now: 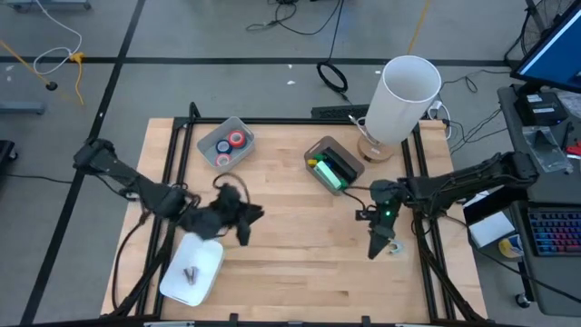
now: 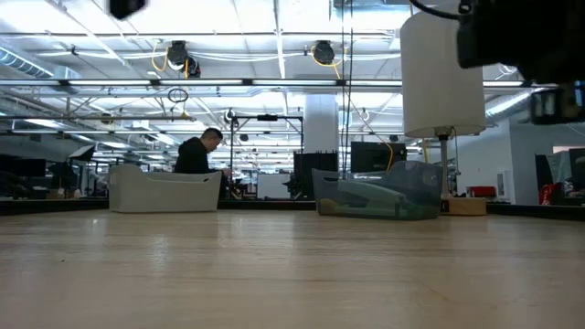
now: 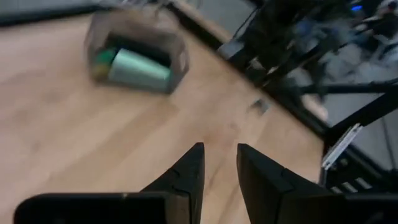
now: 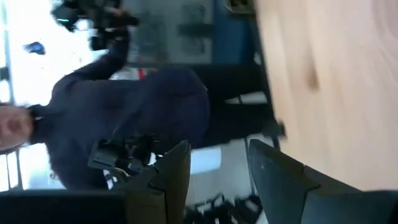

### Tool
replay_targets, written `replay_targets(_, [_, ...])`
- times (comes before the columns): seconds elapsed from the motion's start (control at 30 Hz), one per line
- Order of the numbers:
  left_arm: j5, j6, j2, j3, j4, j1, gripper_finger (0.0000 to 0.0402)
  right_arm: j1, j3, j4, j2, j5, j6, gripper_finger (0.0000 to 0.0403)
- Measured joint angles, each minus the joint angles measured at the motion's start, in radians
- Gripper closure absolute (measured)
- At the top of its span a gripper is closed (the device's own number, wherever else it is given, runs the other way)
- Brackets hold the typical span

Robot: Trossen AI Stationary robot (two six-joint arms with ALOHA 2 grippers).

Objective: Pick and place Stapler, Stapler remover, tape
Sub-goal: Put the blue staple remover into the white bin

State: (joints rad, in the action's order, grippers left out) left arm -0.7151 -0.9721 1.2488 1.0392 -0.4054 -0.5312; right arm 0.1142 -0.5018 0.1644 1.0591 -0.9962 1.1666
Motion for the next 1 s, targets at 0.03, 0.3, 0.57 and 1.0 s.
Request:
replay_targets(0.03, [0.028,0.059,0.003,-0.014,0.069,0.032,0.0309,0.008,0.000,-0.055,-0.017,0.005,0.000,0.0248])
replay_targets(0.3, [0.260,0.299,0.012,-0.217,0.474,0.240,0.0309,0.084,0.000,-0.477,-0.239,0.241,0.035,0.0248])
replay_targets(0.57, [0.316,0.324,0.015,-0.419,0.779,0.315,0.0309,0.173,0.000,-0.917,-0.440,0.558,0.067,0.0248])
replay_targets(1.0, [0.352,0.323,0.014,-0.495,0.901,0.368,0.0309,0.204,0.002,-1.095,-0.447,0.658,-0.054,0.0248])
